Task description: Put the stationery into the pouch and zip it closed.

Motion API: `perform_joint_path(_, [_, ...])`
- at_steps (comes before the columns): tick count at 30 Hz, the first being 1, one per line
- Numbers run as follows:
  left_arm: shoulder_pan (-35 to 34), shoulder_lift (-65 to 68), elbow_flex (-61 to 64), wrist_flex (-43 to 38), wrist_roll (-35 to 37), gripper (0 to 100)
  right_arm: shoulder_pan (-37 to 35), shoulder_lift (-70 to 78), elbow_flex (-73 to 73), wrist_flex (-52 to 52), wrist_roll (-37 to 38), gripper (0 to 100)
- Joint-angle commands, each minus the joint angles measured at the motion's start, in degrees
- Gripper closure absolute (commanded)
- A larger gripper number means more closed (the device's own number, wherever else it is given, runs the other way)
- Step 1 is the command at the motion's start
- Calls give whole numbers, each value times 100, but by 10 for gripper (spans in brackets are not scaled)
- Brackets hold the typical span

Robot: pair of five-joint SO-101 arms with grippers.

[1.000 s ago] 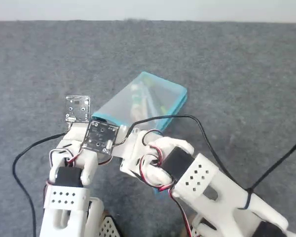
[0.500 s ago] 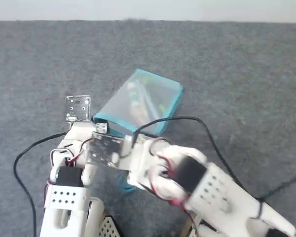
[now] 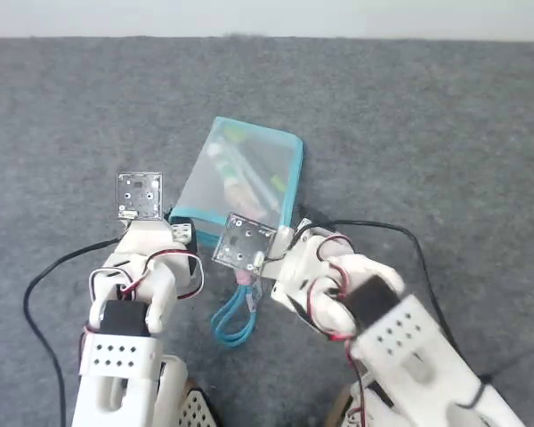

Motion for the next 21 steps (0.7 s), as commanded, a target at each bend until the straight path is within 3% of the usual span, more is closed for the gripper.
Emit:
perform_joint_path(1, [-62,-70,-435,0,-62,991,127,356,97,-629,211,681])
perform_joint_path(16, [-35,-70,-444,18,-62,991,13,1859,-457,-1490,202,686])
perform_joint_path(21, [-35,-70,-444,26,-62,991,127,2492,-1116,-1490,-202,842])
